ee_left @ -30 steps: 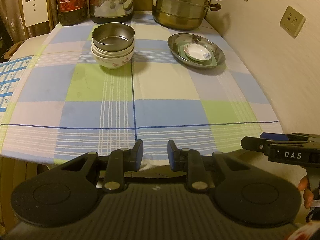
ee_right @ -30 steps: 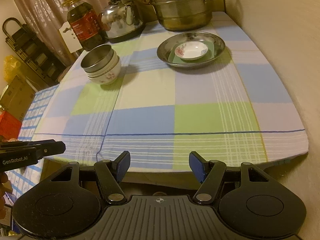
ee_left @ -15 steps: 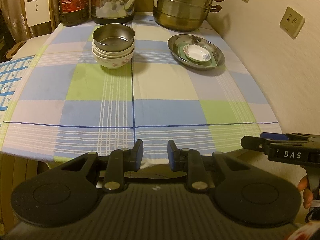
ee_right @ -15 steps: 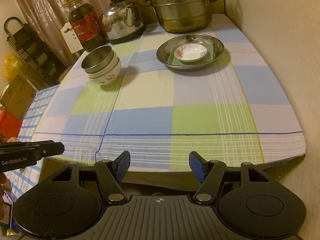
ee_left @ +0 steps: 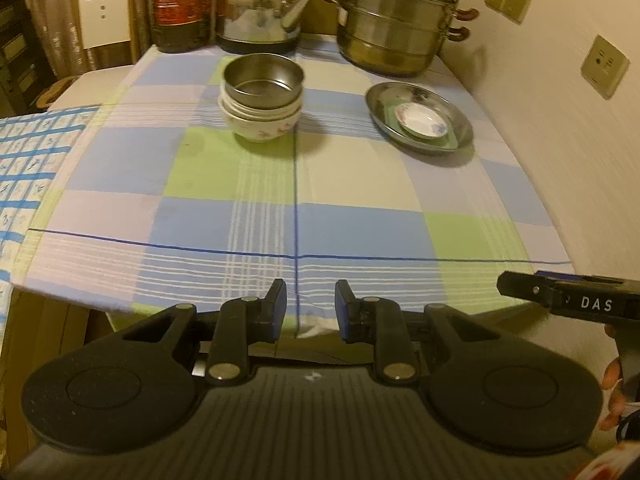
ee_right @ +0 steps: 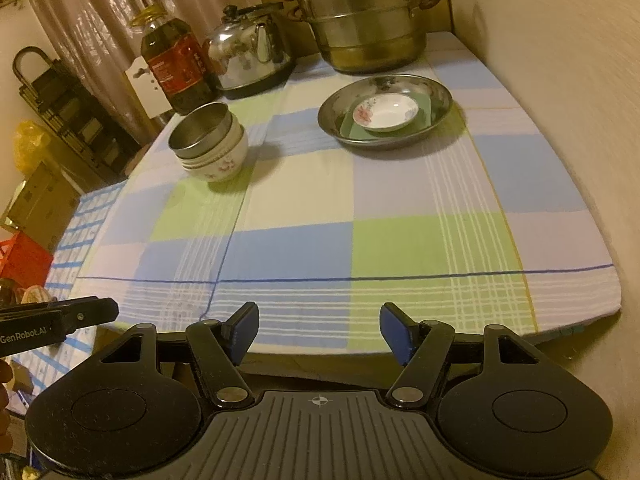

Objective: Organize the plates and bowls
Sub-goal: 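Move both grippers down to the rim of the stacked bowls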

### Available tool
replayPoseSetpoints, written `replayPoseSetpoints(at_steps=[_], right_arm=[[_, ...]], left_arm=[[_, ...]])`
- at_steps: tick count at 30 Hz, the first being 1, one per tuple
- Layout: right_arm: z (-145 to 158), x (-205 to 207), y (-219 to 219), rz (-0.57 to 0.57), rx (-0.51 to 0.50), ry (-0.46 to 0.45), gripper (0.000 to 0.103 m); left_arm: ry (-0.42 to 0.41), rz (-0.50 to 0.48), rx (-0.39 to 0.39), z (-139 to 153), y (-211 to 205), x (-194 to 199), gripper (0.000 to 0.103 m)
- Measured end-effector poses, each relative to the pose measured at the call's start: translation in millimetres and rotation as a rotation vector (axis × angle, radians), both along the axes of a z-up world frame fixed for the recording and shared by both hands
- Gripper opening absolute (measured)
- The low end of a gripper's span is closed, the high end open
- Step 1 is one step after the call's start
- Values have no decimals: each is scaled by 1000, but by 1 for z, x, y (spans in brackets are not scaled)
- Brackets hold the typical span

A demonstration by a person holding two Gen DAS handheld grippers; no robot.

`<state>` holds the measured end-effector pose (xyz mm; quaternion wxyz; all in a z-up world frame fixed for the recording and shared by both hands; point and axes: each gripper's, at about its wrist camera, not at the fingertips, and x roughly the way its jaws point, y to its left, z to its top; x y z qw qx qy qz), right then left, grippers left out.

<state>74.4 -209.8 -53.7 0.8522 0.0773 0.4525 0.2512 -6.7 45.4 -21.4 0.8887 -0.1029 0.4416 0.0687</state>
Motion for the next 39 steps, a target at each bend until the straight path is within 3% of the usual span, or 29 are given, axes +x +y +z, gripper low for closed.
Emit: replayPoseSetpoints(at_steps=[11,23,29,34,39], right_arm=[[7,51,33,1,35,-7,67],[12,145,124,69,138,-98,65],[8,189,165,84,180,-145,47],[-1,215,189,88,169,-179,21],[-10,232,202,108,179,-177,10]], left_arm=[[-41,33,29,5,46,55,23],[-60,22,47,0,113,154,23],[-66,4,53,-3,138,201,23],[-54,-18,73,-13,153,233,23],[-30,-41,81,-24,161,258,22]])
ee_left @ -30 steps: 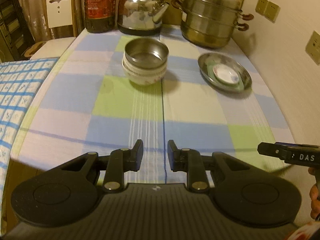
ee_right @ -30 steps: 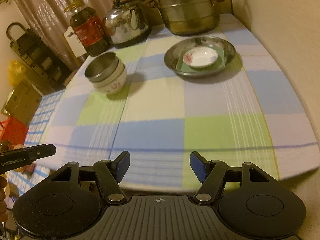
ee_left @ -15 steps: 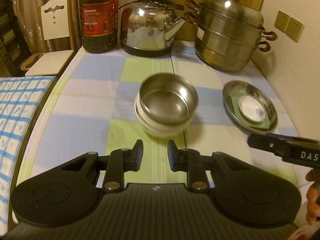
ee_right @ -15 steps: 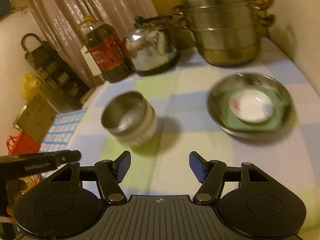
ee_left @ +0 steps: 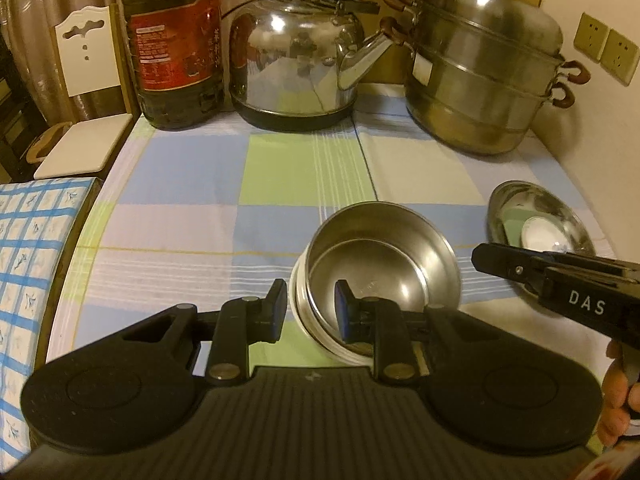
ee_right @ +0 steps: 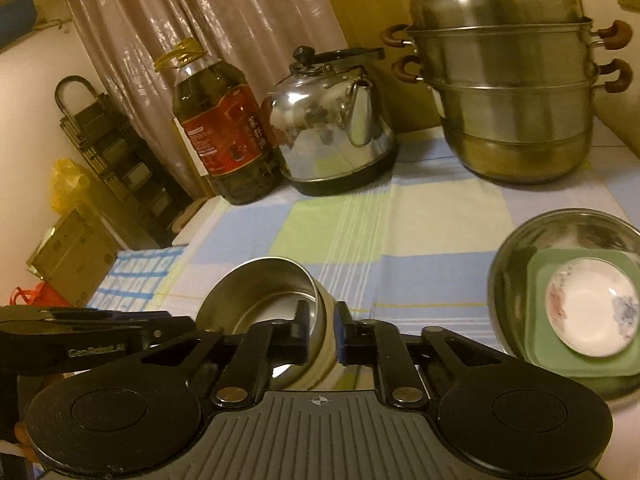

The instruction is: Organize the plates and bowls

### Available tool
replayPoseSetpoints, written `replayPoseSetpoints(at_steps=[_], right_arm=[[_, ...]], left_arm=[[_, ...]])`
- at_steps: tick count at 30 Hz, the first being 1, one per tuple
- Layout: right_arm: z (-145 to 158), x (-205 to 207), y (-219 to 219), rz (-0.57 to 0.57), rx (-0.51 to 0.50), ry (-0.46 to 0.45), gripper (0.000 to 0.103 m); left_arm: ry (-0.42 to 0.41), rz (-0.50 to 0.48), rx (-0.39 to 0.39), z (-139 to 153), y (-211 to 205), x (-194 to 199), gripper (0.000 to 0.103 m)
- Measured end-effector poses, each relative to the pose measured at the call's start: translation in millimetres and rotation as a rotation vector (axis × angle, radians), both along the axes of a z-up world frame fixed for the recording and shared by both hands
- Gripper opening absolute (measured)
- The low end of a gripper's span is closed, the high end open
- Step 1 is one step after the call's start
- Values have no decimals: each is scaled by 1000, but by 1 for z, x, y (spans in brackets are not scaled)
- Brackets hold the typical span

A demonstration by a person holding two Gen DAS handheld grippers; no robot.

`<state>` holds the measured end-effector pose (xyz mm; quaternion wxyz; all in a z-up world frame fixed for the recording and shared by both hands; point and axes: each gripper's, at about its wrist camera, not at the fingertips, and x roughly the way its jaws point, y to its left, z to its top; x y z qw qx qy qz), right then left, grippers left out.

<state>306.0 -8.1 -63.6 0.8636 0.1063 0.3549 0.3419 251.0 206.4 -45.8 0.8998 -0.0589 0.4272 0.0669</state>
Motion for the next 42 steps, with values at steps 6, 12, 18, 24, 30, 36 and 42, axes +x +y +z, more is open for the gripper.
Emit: replayPoseSetpoints(at_steps=[6,12,18,24,30,36,42], right_arm=[[-8,7,8,10,-15,20,2],[-14,16,9,9,-21,42,2],[-16,25,6,1,10,86,3],[-17,29,8,-2,-8,71,4],[-17,32,5,-17,42,92,9],[-24,37,15,3,22,120,20],[-38,49,20,0,51,206,19]], left_arm=[[25,-24,-5,-10,5,13,16],[51,-30,-28,-20,10,23,13],[71,-30,-43,-26,12,28,13],[83,-35,-48,-31,14,34,13],[104,-43,-53,-35,16,41,13],[119,-54,-59,-40,18,46,11],[132,-59,-83,-39,25,52,9]])
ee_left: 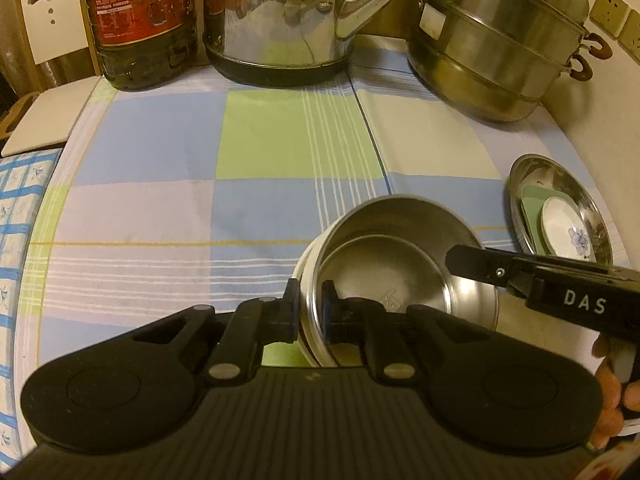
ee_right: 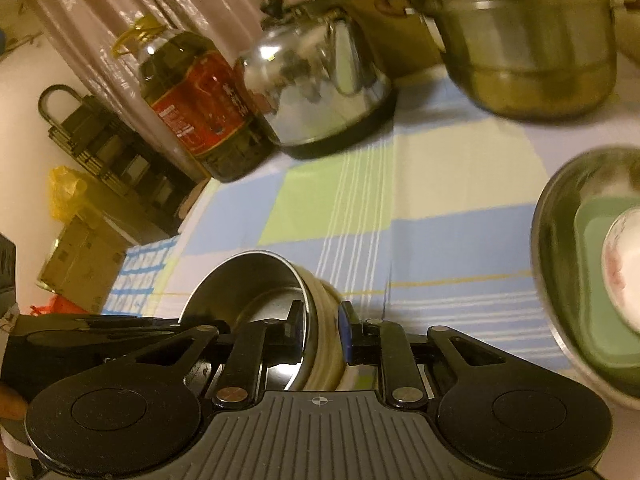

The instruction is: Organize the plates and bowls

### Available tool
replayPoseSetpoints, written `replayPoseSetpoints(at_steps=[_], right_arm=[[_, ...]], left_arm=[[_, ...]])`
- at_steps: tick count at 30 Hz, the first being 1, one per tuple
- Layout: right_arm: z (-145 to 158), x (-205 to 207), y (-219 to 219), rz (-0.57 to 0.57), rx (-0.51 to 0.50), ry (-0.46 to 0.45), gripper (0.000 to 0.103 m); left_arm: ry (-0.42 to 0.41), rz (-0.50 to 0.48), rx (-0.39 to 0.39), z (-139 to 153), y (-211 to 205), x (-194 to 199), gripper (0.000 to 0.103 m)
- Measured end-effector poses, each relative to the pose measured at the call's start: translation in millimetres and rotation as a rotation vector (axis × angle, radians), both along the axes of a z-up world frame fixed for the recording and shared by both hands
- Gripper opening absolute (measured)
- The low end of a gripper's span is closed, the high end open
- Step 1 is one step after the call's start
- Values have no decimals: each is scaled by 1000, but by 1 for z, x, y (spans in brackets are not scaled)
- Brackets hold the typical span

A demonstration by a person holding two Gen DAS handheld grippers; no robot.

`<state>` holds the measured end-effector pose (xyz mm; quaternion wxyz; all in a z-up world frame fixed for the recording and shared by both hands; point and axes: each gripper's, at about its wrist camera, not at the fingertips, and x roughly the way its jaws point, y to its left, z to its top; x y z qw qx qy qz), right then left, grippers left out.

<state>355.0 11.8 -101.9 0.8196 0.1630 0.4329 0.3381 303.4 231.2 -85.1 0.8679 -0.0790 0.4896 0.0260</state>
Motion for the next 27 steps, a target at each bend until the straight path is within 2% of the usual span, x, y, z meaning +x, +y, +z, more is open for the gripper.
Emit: replayPoseSetpoints(at_steps=[3,14,16,20,22,23,26,27], right_arm=[[1,7,1,-7,-8,46,15],[11,28,7,-65,-85,264,15],[14,29,11,-51,-112,257,14],[20,23,19,-5,-174,179,15],[23,18,18,-4,-191,145,16],[24,15,18,-4,-202,133,17],[22,9,17,-5,-219,120,37],[19,9,18,-7,-216,128,42]], left_arm=[[9,0,-10,0,2,4,8],[17,-25,23,-1,-2,12,8],[20,-27,17,-1,0,13,8],[18,-14,5,3,3,11,10],[7,-10,4,7,4,9,14],[2,-10,10,9,4,7,21],[9,-18,21,9,4,6,33],[21,-20,22,6,4,7,34]])
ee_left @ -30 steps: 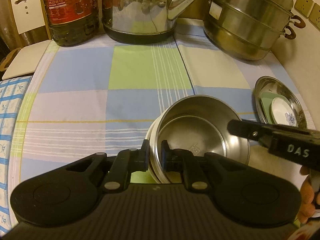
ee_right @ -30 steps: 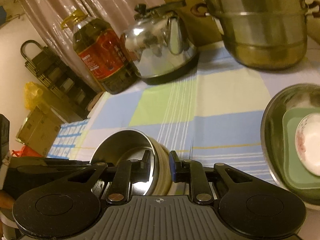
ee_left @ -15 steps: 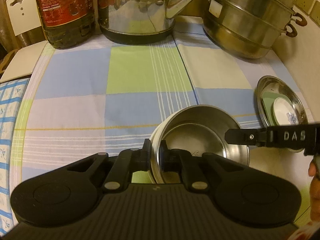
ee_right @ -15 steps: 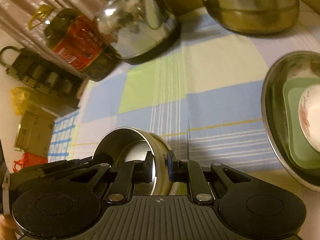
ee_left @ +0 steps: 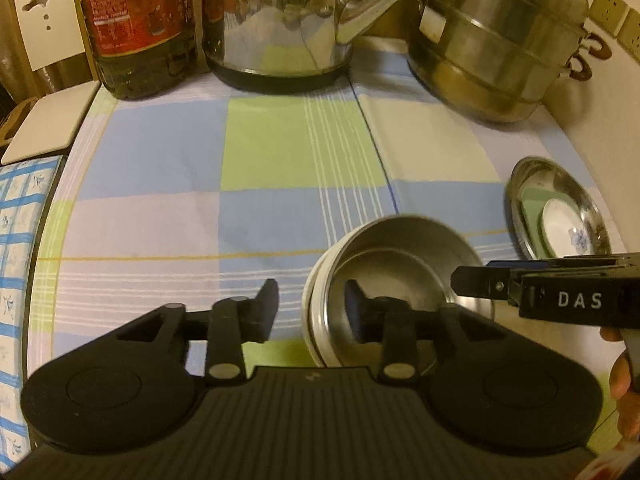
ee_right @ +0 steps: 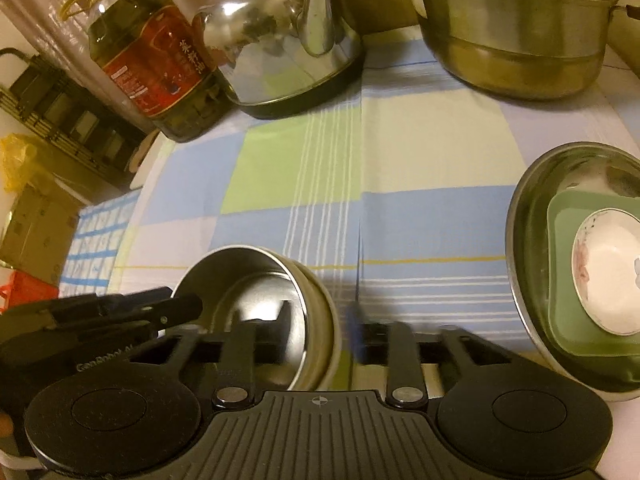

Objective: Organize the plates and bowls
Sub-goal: 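Lift the bowl stack with both grippers toward the large steel plate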

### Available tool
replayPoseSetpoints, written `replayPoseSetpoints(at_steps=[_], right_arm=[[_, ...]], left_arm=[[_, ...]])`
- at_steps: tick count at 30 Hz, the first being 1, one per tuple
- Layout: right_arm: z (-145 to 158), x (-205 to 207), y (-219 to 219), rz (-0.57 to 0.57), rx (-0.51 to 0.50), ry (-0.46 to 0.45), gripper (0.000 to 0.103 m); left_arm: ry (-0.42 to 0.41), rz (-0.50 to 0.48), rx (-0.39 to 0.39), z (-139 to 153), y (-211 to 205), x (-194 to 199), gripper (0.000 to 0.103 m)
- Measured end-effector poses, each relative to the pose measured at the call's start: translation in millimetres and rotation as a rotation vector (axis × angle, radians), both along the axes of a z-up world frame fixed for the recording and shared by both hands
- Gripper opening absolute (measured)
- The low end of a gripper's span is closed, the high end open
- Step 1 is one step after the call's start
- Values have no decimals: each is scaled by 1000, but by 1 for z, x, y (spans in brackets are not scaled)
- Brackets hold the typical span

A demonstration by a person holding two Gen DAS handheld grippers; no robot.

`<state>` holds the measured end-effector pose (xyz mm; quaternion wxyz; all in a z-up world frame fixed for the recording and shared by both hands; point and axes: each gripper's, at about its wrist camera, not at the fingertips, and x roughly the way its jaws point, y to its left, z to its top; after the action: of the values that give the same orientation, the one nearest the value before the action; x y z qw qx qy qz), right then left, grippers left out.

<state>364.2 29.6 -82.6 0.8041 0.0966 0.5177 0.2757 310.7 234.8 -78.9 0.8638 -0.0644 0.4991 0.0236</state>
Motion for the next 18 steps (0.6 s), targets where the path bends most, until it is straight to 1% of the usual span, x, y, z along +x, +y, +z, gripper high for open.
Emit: replayPoseSetpoints(at_steps=[3,5,8,9,11,12,14,18], right_arm=[[-10,1,2,-8,11,47,42],[-14,3,6,-14,12,54,42],[-21,6,8,-21,9,77,42],[-22,7,9,-21,12,84,41],[-25,8,10,-21,10,92,35],[-24,8,11,-25,0,92,30],[-24,9,11,-30,-3,94,28],[-23,10,12,-34,-12,100,26]], left_arm=[[28,-3,-15,-9,1,3,33],[46,-12,-32,-14,1,6,32],[66,-24,-37,-20,-1,9,22],[69,-28,-31,-21,-2,9,21],[69,-34,-23,-21,-3,9,20],[70,-36,-19,-21,-3,9,18],[73,-36,-19,-22,-2,9,17],[72,-48,-7,-22,-4,10,17]])
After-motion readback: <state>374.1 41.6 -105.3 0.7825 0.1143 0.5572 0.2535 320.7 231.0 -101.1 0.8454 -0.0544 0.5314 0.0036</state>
